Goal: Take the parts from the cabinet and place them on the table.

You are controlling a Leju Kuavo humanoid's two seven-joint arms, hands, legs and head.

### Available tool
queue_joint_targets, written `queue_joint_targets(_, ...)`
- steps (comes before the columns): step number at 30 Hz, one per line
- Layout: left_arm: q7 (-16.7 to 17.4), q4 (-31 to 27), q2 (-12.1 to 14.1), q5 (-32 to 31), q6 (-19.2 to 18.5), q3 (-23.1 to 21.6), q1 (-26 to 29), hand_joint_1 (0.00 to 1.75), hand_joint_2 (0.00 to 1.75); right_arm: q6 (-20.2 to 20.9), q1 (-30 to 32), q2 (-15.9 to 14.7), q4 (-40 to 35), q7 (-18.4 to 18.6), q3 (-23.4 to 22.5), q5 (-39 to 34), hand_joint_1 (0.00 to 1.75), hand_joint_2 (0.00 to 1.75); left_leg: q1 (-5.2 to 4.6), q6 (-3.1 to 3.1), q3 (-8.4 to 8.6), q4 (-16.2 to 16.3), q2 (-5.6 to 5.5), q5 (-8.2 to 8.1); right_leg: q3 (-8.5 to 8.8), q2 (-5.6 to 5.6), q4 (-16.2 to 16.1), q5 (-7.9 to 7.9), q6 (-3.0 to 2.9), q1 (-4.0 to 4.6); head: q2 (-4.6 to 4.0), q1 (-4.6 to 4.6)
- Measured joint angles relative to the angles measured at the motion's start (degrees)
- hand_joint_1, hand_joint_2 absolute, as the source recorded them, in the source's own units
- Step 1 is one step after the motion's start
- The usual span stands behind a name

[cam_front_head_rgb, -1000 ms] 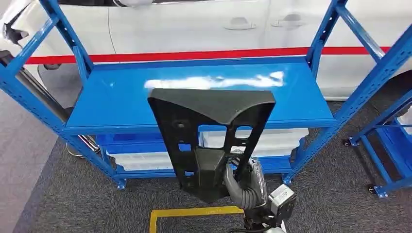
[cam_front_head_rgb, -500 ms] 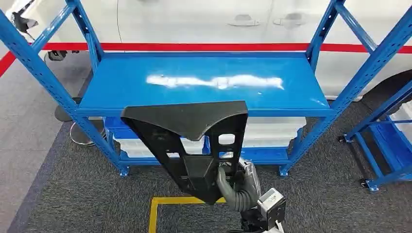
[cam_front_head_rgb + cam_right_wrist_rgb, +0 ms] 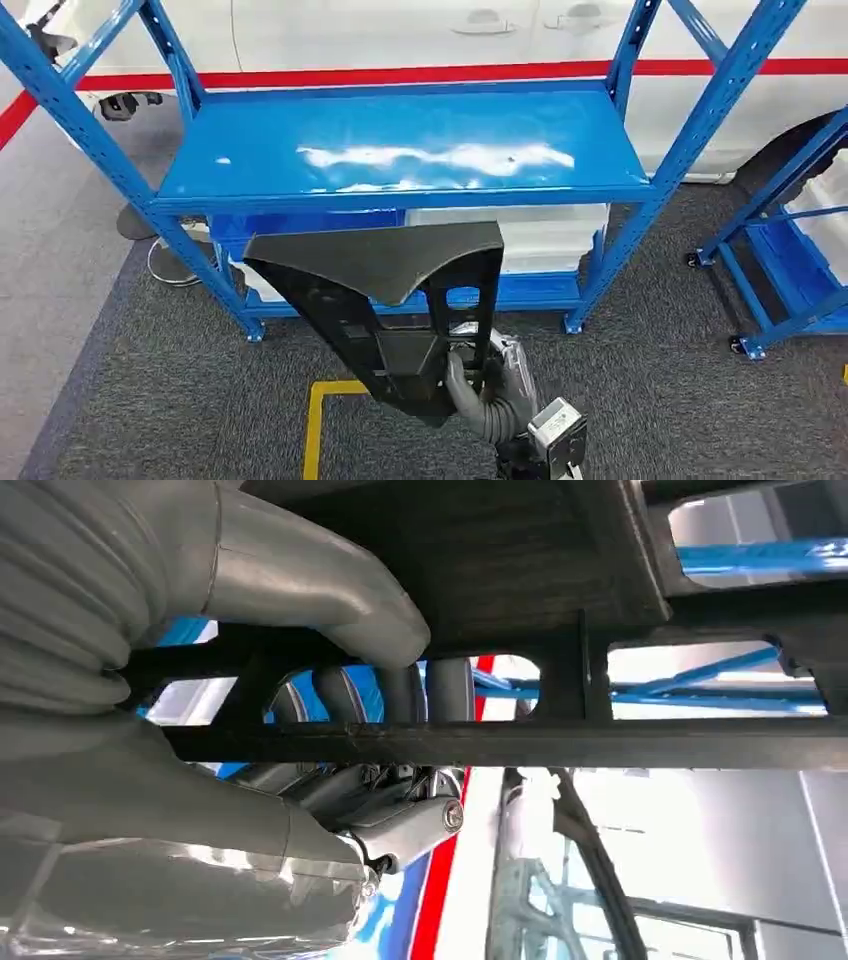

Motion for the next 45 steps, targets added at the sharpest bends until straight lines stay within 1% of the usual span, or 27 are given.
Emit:
queue_joint_targets(2, 0.00, 0.00, 0.02, -0.13, -0.02, 0.00, -0.09, 0.00, 1.75, 0.39, 0.61, 0.00, 0.00, -0.50, 0.04, 1.25, 1.75, 1.75, 0.02, -0.29, -2.01, 8.70, 0.00, -5.15, -1.72, -0.09, 0.13, 1.27, -0.17, 0.36, 0.00, 0.00)
queue_joint_targets(4, 0.00, 0.00, 0.15, -0.42, -0.02, 0.00, -0.07, 0.00, 1.75, 0.46, 1.02, -0.02, 0.02, -0.74, 0.13, 1.85, 1.75, 1.75, 0.02, -0.25, -1.28, 11.59, -0.01, -3.61, -3.47, -0.09, 0.43, 2.38, -0.09, 0.55, 0.00, 0.00)
queue_joint_targets(6, -0.02, 0.00, 0.28, -0.44, -0.02, 0.00, -0.17, 0.00, 1.75, 0.50, 1.32, -0.02, 0.00, -0.98, 0.28, 2.49, 1.75, 1.75, 0.02, 0.02, 3.98, 5.38, -0.01, 1.10, -5.22, -0.06, 1.06, 3.31, 0.20, 0.57, 0.00, 0.00)
queue_joint_targets(7, -0.02, 0.00, 0.31, -0.46, -0.02, 0.00, -0.27, 0.00, 1.75, 0.63, 1.44, -0.02, -0.02, -1.07, 0.35, 2.84, 1.75, 1.75, 0.02, 0.26, 7.63, 0.35, -0.05, 1.79, -5.86, -0.05, 1.45, 3.64, 0.41, 0.57, 0.00, 0.00)
queue_joint_targets(8, -0.02, -0.02, 0.52, -0.48, -0.09, 0.00, -0.51, 0.00, 1.75, 0.85, 1.63, -0.02, -0.09, -1.14, 0.39, 3.32, 1.75, 1.75, -0.15, 0.55, 10.86, -4.91, -0.16, -0.44, -6.32, -0.06, 1.78, 3.92, 0.76, 0.77, 0.00, 0.00)
queue_joint_targets(9, -0.07, -0.02, 0.61, -0.50, -0.20, 0.00, -0.55, 0.00, 1.75, 1.05, 1.80, -0.02, -0.20, -1.25, 0.44, 3.78, 1.75, 1.75, -0.39, 0.91, 12.06, -7.33, -0.32, -1.06, -6.46, -0.13, 1.97, 4.31, 1.13, 0.83, 0.00, 0.02)
queue_joint_targets(12, -0.17, -0.02, 1.03, -0.59, -0.61, 0.00, -0.52, 0.00, 1.75, 1.38, 2.07, -0.13, -0.26, -1.70, 0.57, 4.63, 1.75, 1.75, -0.68, 1.98, 11.03, -7.07, -0.24, -0.02, -6.43, -0.14, 1.38, 5.89, 2.24, 0.73, 0.00, 0.02)
queue_joint_targets(13, -0.22, -0.02, 1.03, -0.61, -0.76, 0.00, -0.61, 0.00, 1.75, 1.33, 2.28, -0.35, -0.28, -1.81, 0.57, 4.70, 1.75, 1.75, -0.09, 2.55, 10.53, -7.62, 0.13, 0.92, -6.86, 0.09, 1.88, 5.37, 2.57, 0.49, 0.00, 0.02)
queue_joint_targets(16, -0.42, -0.02, 1.25, -0.79, -0.90, 0.00, -0.85, 0.00, 1.75, 1.03, 2.79, -0.74, -0.37, -2.14, 0.57, 4.78, 1.75, 1.75, -0.36, 3.58, 8.23, -7.59, 0.22, 2.81, -9.49, 0.38, 10.41, -4.57, 3.03, 0.38, 0.00, 0.02)
queue_joint_targets(17, -0.48, -0.02, 1.33, -0.87, -0.90, 0.00, -0.85, 0.00, 1.75, 0.96, 2.92, -0.90, -0.37, -2.16, 0.55, 4.83, 1.75, 1.75, -0.47, 3.64, 7.60, -7.53, 0.26, 3.42, -10.37, 0.39, 14.46, -6.86, 3.19, 0.31, 0.00, 0.04)
queue_joint_targets(18, -0.52, -0.02, 1.38, -0.90, -0.90, 0.00, -0.86, 0.00, 1.75, 0.85, 3.05, -0.96, -0.37, -2.19, 0.55, 4.83, 1.75, 1.75, -0.57, 3.60, 6.65, -7.34, 0.27, 4.09, -10.86, 0.38, 17.76, -7.43, 3.28, 0.28, 0.00, 0.02)
queue_joint_targets(20, -0.52, -0.02, 1.49, -0.90, -0.90, 0.00, -0.87, 0.00, 1.75, 0.83, 3.26, -1.18, -0.37, -2.21, 0.55, 4.83, 1.75, 1.75, -0.67, 3.44, 4.89, -6.93, 0.30, 5.04, -8.77, 0.38, 17.56, -3.89, 3.18, 0.26, 0.00, 0.02)
queue_joint_targets(22, -0.52, -0.02, 1.49, -0.90, -0.90, 0.00, -0.91, 0.00, 1.75, 0.83, 3.29, -1.27, -0.37, -2.23, 0.55, 4.83, 1.75, 1.75, -0.78, 3.19, 3.51, -6.36, 0.26, 5.80, -2.40, 0.39, 9.16, -0.34, 2.57, 0.30, 0.00, 0.02)
queue_joint_targets(24, -0.57, -0.02, 1.44, -0.90, -0.90, 0.00, -0.97, 0.00, 1.75, 0.81, 3.27, -1.29, -0.68, -2.25, 0.55, 4.85, 1.75, 1.75, -1.06, 2.65, 2.82, -5.80, 0.16, 6.37, 3.68, 0.40, -0.45, -2.96, 1.57, 0.85, 0.00, 0.02)
queue_joint_targets(26, -0.57, -0.02, 1.46, -0.90, -0.92, 0.00, -0.98, 0.00, 1.75, 0.81, 3.27, -1.31, -0.90, -2.45, 0.55, 4.85, 1.75, 1.75, -0.61, 1.90, 2.89, -6.26, 0.21, 7.34, 3.16, 0.43, -0.48, -2.36, 1.39, 1.24, 0.00, 0.02)
queue_joint_targets(28, -0.61, -0.02, 1.51, -0.96, -0.92, 0.00, -0.93, 0.00, 1.75, 0.30, 3.47, -1.33, -0.98, -2.49, 0.55, 4.94, 1.75, 1.75, -0.92, 1.03, 2.66, -6.57, 0.14, 8.28, 2.60, 0.39, -1.10, -1.12, 0.48, 0.81, 0.00, 0.02)
queue_joint_targets(29, -0.66, -0.02, 1.60, -1.05, -0.92, 0.00, -0.98, 0.00, 1.75, 0.04, 3.52, -1.33, -0.98, -2.54, 0.55, 4.98, 1.75, 1.75, -0.53, 0.89, 2.24, -5.67, -0.13, 6.46, 2.13, 0.00, -1.36, -0.36, 0.13, 0.63, 0.00, 0.02)
queue_joint_targets(30, -0.72, 0.00, 1.57, -1.11, -0.94, -0.02, -0.91, 0.00, 1.75, -0.13, 3.67, -1.33, -1.05, -2.62, 0.55, 5.00, 1.75, 1.75, -0.38, 0.69, 1.26, -3.13, -0.15, 2.87, 1.27, 0.08, -1.37, 0.27, -0.56, 0.61, 0.00, 0.02)
queue_joint_targets(32, -0.72, 0.00, 1.71, -1.37, -0.92, -0.02, -1.04, 0.00, 1.75, -0.99, 4.54, -1.44, -1.33, -2.73, 0.55, 5.11, 1.75, 1.75, -0.24, 0.25, -0.93, 5.16, -0.14, -3.46, -0.32, 0.00, -1.20, 1.45, -0.56, 0.71, 0.00, 0.02)
queue_joint_targets(33, -0.72, 0.00, 1.73, -1.64, -0.90, -0.02, -1.08, 0.00, 1.75, -1.42, 5.03, -1.55, -1.42, -2.78, 0.52, 5.22, 1.75, 1.75, -0.24, 0.02, -1.57, 8.80, -0.14, -4.75, -1.20, -0.07, -1.04, 2.04, -0.53, 0.74, 0.00, 0.00)
queue_joint_targets(35, -0.70, 0.00, 1.75, -1.86, -0.92, -0.09, -1.09, 0.00, 1.75, -2.47, 6.14, -1.81, -1.71, -2.95, 0.55, 5.29, 1.75, 1.75, -0.13, -0.25, -0.12, 10.27, -0.13, -2.21, -3.17, -0.12, -0.39, 3.03, -0.28, 0.67, 0.00, 0.02)
queue_joint_targets(37, -0.70, 0.00, 1.75, -2.12, -0.92, -0.22, -1.14, 0.00, 1.75, -3.61, 7.32, -2.12, -2.43, -3.10, 0.52, 5.27, 1.75, 1.75, 0.15, -0.33, 5.65, 2.86, -0.13, 2.04, -5.12, -0.11, 0.68, 3.70, 0.21, 0.52, 0.00, 0.02)
queue_joint_targets(38, -0.70, 0.00, 1.75, -2.29, -0.92, -0.28, -1.28, 0.00, 1.75, -4.28, 7.90, -2.27, -2.94, -3.19, 0.52, 5.16, 1.75, 1.75, 0.30, -0.31, 9.37, -2.58, -0.22, 1.60, -5.77, -0.09, 1.38, 3.94, 0.56, 0.52, 0.00, 0.00)
queue_joint_targets(39, -0.68, 0.00, 1.75, -2.40, -0.92, -0.39, -1.50, 0.00, 1.75, -4.72, 8.47, -2.38, -3.48, -3.28, 0.46, 4.94, 1.75, 1.75, -0.15, -0.05, 12.03, -6.67, -0.38, -0.74, -6.42, -0.06, 1.87, 4.20, 0.93, 0.77, 0.00, 0.00)
queue_joint_targets(43, -0.42, 0.00, 1.77, -2.86, -0.92, -0.85, -1.36, 0.00, 1.75, -6.36, 10.62, -3.06, -5.13, -3.54, 0.35, 4.33, 1.75, 1.75, -0.26, 1.71, 10.69, -7.03, -0.49, 0.24, -6.50, -0.16, 1.55, 5.95, 2.41, 0.80, 0.00, 0.02)
queue_joint_targets(44, -0.33, 0.04, 1.77, -2.88, -0.92, -0.92, -1.54, 0.00, 1.75, -6.99, 11.46, -3.34, -5.57, -3.60, 0.31, 4.24, 1.75, 1.75, -0.03, 2.38, 10.18, -7.16, -0.04, 0.91, -6.92, 0.18, 2.30, 4.58, 2.63, 0.43, 0.00, 0.02)
queue_joint_targets(45, -0.35, 0.04, 1.77, -2.91, -0.92, -0.98, -1.60, 0.00, 1.75, -7.39, 12.22, -3.56, -5.95, -3.63, 0.28, 4.13, 1.75, 1.75, -0.09, 2.94, 9.43, -7.16, -0.05, 1.37, -7.76, 0.27, 4.12, 1.61, 2.74, 0.38, 0.00, 0.04)
